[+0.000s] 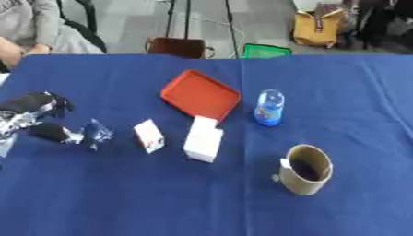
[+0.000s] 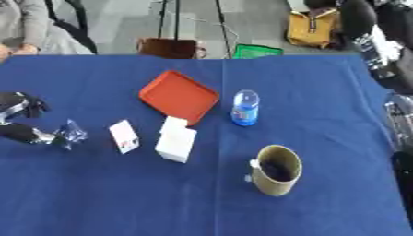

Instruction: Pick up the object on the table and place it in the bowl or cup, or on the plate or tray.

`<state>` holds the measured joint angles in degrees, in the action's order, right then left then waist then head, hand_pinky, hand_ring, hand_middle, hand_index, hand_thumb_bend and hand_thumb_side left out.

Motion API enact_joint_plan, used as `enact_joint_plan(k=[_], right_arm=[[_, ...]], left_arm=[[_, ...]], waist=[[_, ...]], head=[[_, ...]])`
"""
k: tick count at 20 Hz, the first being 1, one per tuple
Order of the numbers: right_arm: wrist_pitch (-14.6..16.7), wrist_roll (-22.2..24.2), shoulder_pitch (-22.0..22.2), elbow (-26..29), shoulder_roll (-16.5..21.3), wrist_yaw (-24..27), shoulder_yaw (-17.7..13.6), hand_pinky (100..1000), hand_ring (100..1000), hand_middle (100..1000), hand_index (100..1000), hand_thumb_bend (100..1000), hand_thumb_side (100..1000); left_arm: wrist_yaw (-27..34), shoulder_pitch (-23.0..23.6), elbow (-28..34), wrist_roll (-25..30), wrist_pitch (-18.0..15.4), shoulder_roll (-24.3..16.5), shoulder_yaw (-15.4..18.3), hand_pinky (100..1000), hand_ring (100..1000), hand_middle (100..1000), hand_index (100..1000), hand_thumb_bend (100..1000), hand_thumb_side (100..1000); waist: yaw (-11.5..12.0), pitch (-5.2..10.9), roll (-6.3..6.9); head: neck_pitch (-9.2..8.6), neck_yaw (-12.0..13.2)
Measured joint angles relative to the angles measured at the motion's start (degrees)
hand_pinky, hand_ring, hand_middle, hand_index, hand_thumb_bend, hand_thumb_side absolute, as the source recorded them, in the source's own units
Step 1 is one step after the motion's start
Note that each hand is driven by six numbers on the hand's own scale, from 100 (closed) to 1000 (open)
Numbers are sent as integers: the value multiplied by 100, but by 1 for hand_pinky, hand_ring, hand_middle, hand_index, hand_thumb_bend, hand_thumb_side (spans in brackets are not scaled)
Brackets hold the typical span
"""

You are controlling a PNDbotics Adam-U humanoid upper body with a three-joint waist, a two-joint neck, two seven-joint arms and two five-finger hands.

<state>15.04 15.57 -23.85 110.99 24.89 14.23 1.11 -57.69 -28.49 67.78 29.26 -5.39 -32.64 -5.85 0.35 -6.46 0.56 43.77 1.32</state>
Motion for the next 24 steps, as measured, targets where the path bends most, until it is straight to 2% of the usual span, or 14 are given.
enact_joint_plan(k=[2,8,21,23,24], right_arm=[[0,1,0,0,-1,1,0,750,690,711,790,287,512],[-7,10,0,0,-2,3,14,750,690,711,790,287,513],[-20,27,1,0,-5,7,30,750,689,710,790,283,514],[-20,27,1,0,-5,8,30,751,689,710,790,284,514],[-20,28,1,0,-6,8,30,751,688,710,790,284,514]], left_arm=[[-67,-17,-25,59,-50,32,-30,753,647,584,780,1000,723],[-185,-33,-107,35,-83,142,-69,739,635,573,778,1000,709],[-225,-101,-281,-476,84,356,-94,726,630,575,781,1000,688],[-226,-106,-305,-506,80,384,-100,721,626,571,779,1000,670],[-227,-109,-306,-520,80,402,-101,711,620,567,778,1000,599]], waist=[[-1,0,0],[-6,-4,-1],[-42,-17,-2],[-44,-19,-3],[-47,-24,-4]], head=[[0,0],[0,0],[0,0],[0,0],[0,0]])
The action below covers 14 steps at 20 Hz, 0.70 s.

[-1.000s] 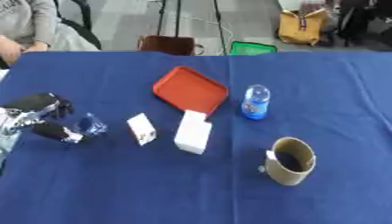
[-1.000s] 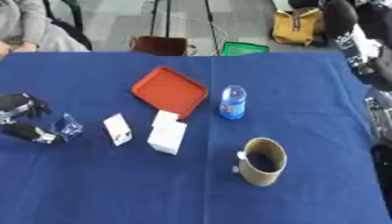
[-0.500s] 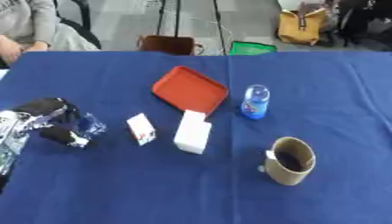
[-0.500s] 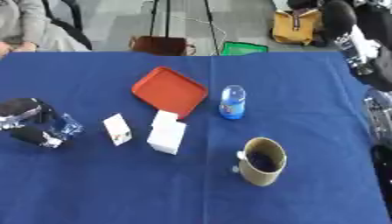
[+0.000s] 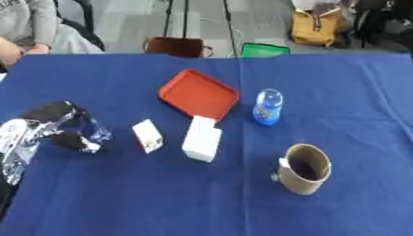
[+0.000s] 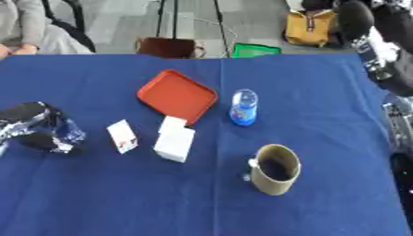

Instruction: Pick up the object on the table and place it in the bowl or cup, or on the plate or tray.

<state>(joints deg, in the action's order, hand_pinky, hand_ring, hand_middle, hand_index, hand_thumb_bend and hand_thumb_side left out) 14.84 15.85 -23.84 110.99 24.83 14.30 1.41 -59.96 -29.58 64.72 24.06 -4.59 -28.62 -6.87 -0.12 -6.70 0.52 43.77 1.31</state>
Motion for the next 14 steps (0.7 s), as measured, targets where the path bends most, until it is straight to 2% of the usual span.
enact_joint_plan(k=[3,4,5,6,7,8,9,10,11,12,14], right_arm=[[0,2,0,0,-3,4,0,751,688,710,790,283,514],[0,3,0,0,-4,8,0,751,688,710,791,281,515],[0,4,0,0,-4,11,0,751,688,710,791,281,515],[0,5,0,0,-5,15,1,752,688,711,791,279,515],[1,6,0,0,-5,17,1,752,688,711,791,279,515],[2,8,0,0,-5,19,1,752,688,711,791,277,515],[5,13,0,0,-6,22,1,752,688,711,791,277,515],[7,18,0,0,-6,24,1,753,688,711,792,276,515],[7,22,0,0,-6,25,1,753,688,711,792,276,515],[6,26,0,0,-6,26,1,753,688,711,792,276,516],[8,35,2,0,-9,29,1,753,688,711,792,275,516]], left_arm=[[4,-6,-12,-113,15,55,0,698,610,556,771,987,557],[14,-6,-23,-163,25,70,-1,676,593,544,760,895,491],[36,-8,-31,-215,36,91,-1,676,593,544,760,895,491],[66,-13,-32,-268,49,101,-1,663,581,533,753,811,426],[110,-26,-32,-320,58,106,-1,663,581,533,753,811,426],[155,-46,-32,-369,68,119,-1,653,572,525,745,734,365],[201,-59,-32,-411,76,141,-1,653,572,525,745,734,365],[243,-67,-33,-447,85,153,-2,625,543,498,715,573,235],[289,-70,-35,-481,94,163,-3,625,543,498,715,573,235],[337,-70,-43,-510,108,181,-8,610,525,481,695,511,174],[420,-70,-67,-562,147,199,-37,602,504,457,655,444,113]], waist=[[-10,-9,-4],[-12,-9,-8],[-13,-10,-12],[-15,-11,-15],[-16,-12,-16],[-17,-12,-14],[-17,-12,-13],[-19,-12,-13],[-20,-12,-13],[-21,-12,-13],[-23,-12,-13]], head=[[0,-1],[0,-1],[0,-1],[0,-1],[0,-1],[0,-1],[0,-2],[0,-2],[0,-2],[0,-3],[0,-3]])
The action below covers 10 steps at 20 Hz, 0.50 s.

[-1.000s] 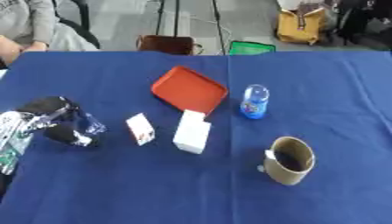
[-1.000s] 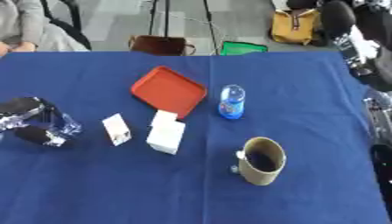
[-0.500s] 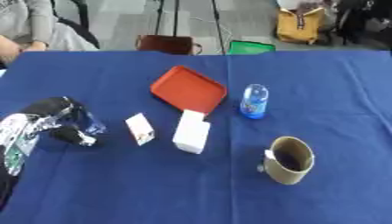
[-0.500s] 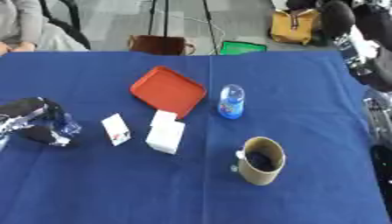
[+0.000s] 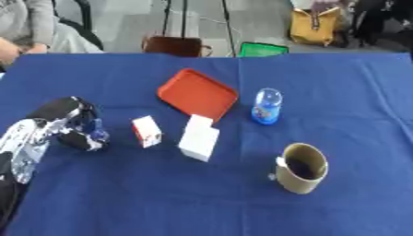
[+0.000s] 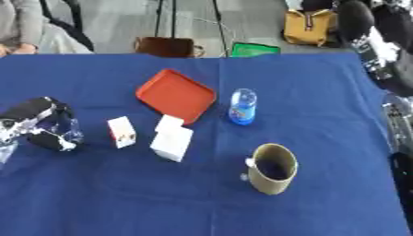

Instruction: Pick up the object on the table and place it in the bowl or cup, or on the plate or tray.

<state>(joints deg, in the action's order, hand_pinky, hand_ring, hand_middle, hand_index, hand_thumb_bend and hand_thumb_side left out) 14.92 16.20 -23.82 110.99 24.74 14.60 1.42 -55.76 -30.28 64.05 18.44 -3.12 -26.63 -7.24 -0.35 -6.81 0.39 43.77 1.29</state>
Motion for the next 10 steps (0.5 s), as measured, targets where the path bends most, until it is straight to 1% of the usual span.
enact_joint_plan(k=[3,4,5,7,8,10], right_arm=[[-4,10,13,-3,-6,12,0,753,688,711,792,275,517],[-6,12,13,-5,-6,13,0,754,688,711,792,279,521],[-6,13,13,-9,-6,14,0,754,688,711,792,274,517],[-7,14,13,-11,-6,15,0,754,688,711,792,274,517],[-6,14,13,-11,-6,15,0,754,688,711,792,272,518],[-6,15,13,-12,-6,16,0,754,687,711,792,271,519]], left_arm=[[73,0,-32,-26,49,0,-32,600,500,453,646,433,106],[85,0,-35,-25,59,0,-33,593,498,446,634,418,165],[110,1,-46,14,58,0,-37,593,498,451,636,431,194],[214,0,-77,200,9,0,-39,594,500,453,639,441,211],[261,-5,-80,299,-15,-2,-33,587,505,460,648,472,298],[404,-13,-84,527,-85,-10,-16,593,520,478,664,653,513]], waist=[[-3,0,7],[-3,0,11],[-5,0,15],[-8,2,18],[-8,3,18],[-8,6,18]], head=[[0,0],[0,0],[0,0],[0,0],[0,0],[0,0]])
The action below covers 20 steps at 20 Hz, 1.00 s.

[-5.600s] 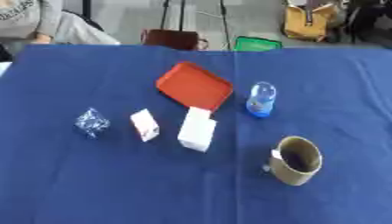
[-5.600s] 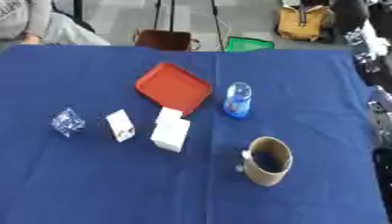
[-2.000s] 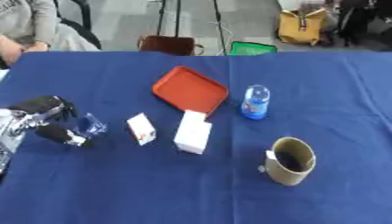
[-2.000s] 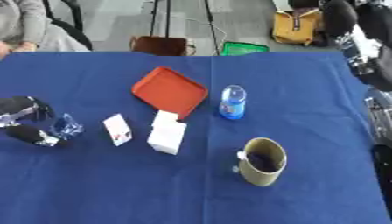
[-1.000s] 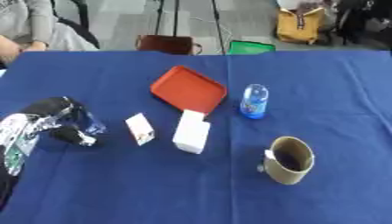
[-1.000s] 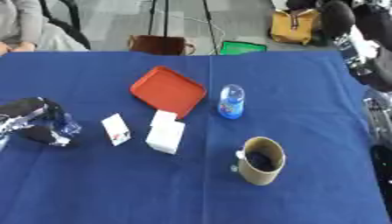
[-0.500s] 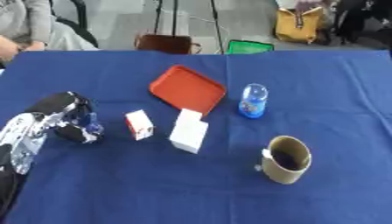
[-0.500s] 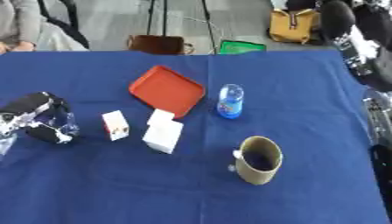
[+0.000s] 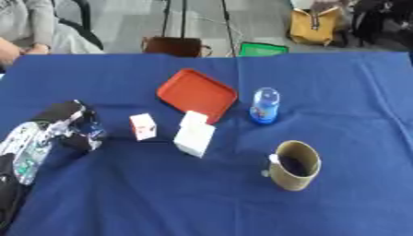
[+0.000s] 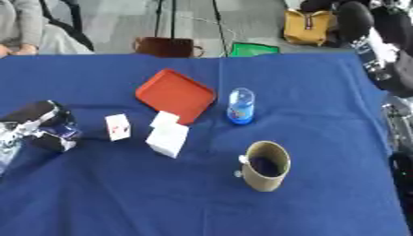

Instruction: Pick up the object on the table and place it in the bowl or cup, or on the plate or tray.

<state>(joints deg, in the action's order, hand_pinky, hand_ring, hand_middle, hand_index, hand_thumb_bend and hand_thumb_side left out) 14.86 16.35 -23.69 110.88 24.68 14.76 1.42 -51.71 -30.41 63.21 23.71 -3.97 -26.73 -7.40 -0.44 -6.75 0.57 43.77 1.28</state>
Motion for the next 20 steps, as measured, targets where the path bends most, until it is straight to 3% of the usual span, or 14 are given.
enact_joint_plan(k=[4,9,14,15,16,17,18,19,20], right_arm=[[0,0,1,0,0,2,0,754,687,711,792,270,519],[0,0,1,0,0,4,0,754,687,711,792,270,520],[0,0,2,0,0,4,0,754,686,711,793,264,523],[0,0,2,0,0,4,0,755,686,711,793,263,524],[0,0,3,0,0,4,0,755,686,711,793,263,524],[0,0,4,0,0,4,0,755,686,711,793,261,526],[0,0,5,0,0,4,0,755,686,711,793,261,526],[0,0,5,0,-1,4,0,755,686,711,793,259,526],[0,0,6,-1,-1,4,0,755,686,711,793,259,526]], left_arm=[[353,4,-15,591,-168,-2,27,603,529,486,673,720,558],[493,5,52,996,-245,-46,60,600,519,476,663,634,499],[471,6,71,1066,-257,-48,59,614,522,478,665,630,460],[431,11,84,1062,-262,-48,56,613,510,465,652,586,392],[377,14,89,1047,-264,-48,55,613,510,465,652,586,392],[318,16,91,1015,-269,-48,54,598,480,433,603,411,216],[254,20,94,959,-255,-48,54,598,480,433,603,411,216],[197,20,109,885,-233,-48,54,584,454,405,564,265,123],[143,21,116,800,-198,-48,54,584,454,405,564,265,123]], waist=[[-1,0,0],[-7,1,1],[-18,1,1],[-18,1,1],[-20,1,2],[-21,1,2],[-22,1,2],[-23,1,3],[-23,1,4]], head=[[0,0],[0,0],[0,0],[0,0],[0,-1],[0,-2],[0,-3],[0,-4],[0,-4]])
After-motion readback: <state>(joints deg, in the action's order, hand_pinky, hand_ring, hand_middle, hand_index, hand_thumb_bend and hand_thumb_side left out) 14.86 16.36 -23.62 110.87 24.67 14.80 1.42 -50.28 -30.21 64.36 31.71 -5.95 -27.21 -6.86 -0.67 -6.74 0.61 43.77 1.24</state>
